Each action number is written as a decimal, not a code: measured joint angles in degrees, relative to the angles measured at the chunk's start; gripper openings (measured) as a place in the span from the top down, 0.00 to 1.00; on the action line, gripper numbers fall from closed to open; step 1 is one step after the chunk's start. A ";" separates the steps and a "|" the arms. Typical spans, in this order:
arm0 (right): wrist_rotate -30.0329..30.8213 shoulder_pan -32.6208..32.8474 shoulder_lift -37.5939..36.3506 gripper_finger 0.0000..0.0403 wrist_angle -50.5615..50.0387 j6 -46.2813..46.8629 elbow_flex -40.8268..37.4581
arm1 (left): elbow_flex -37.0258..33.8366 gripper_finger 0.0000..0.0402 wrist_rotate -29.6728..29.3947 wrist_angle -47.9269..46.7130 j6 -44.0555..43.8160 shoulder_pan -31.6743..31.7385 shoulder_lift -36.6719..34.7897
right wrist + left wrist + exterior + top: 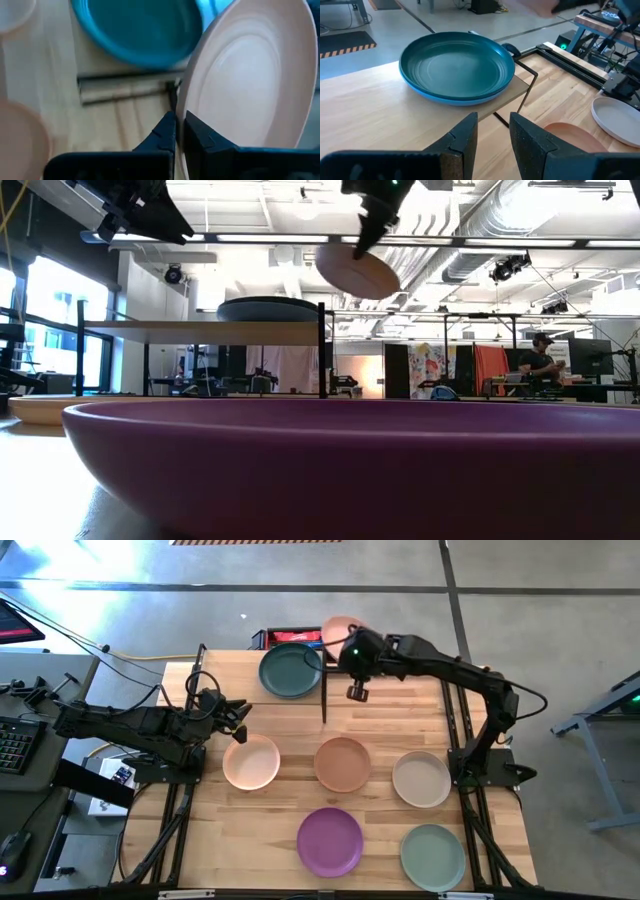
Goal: Place and stack plates onto a shelf
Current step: Stack the top light pink plate on top of the dark green plate on the shelf, then stack the violet plate on top of the light pink plate on the shelf
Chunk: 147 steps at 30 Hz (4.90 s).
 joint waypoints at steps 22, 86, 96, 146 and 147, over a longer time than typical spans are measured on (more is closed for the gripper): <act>-14.01 1.10 3.39 1.00 27.95 -6.34 0.36 | -0.04 0.74 3.17 0.05 -2.10 -0.02 0.02; -10.51 3.78 14.93 0.88 23.17 -27.39 0.27 | -0.04 0.74 3.76 0.34 -4.07 -0.02 2.09; -1.40 3.80 14.86 0.83 23.03 -30.21 0.27 | -0.04 0.74 3.72 0.47 -4.02 -0.02 2.08; -0.50 9.31 3.64 0.83 3.79 7.78 0.36 | 0.00 0.74 6.86 -0.32 0.81 -0.02 2.12; -0.99 9.79 3.00 0.83 2.41 11.72 0.36 | 0.00 0.74 7.04 -0.27 1.56 -0.02 2.12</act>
